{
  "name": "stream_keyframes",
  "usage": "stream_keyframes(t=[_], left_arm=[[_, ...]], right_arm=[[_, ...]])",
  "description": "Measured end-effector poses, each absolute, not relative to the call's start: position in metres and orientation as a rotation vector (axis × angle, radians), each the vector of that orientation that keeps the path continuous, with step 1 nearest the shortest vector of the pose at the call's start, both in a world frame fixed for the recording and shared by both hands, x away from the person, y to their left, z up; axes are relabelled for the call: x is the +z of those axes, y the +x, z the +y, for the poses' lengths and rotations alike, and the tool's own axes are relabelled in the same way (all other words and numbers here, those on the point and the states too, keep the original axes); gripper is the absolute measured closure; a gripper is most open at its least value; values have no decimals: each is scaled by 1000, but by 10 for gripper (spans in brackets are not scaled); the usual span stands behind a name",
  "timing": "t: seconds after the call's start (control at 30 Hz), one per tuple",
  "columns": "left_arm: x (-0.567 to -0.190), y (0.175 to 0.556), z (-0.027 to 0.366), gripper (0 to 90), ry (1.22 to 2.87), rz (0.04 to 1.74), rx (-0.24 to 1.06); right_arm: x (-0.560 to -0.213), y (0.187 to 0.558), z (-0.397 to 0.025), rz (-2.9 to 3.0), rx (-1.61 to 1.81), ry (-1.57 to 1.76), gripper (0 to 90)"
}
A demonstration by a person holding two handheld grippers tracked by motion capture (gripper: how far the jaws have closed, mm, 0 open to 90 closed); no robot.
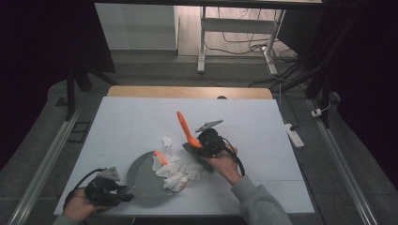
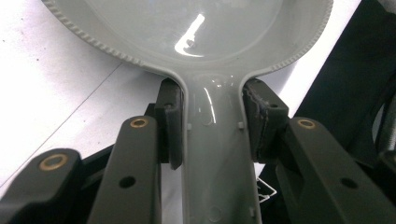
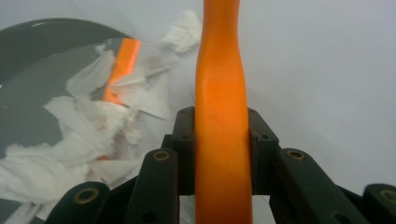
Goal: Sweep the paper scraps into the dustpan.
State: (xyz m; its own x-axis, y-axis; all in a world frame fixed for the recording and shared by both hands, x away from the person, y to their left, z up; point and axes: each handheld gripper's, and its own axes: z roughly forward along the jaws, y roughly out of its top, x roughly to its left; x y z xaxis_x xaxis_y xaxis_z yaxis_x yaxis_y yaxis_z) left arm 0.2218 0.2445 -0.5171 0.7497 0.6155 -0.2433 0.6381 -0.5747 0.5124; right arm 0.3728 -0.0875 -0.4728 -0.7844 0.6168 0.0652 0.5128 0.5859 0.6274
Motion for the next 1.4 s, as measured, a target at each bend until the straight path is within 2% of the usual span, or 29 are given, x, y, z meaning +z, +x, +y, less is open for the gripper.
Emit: stream_keyframes(t=[0.47,0.9,1.4], left_arm=[[-517,222,243,621,2358,939,-52],[-517,222,243,621,2357,939,-53],[-517,222,243,621,2357,941,-52]], right_arm=[[-476,356,-42,2726,1016,866,702],[-474,346,-11,2781,1206,819,701],[-451,377,-53,2569,1291,914,701]])
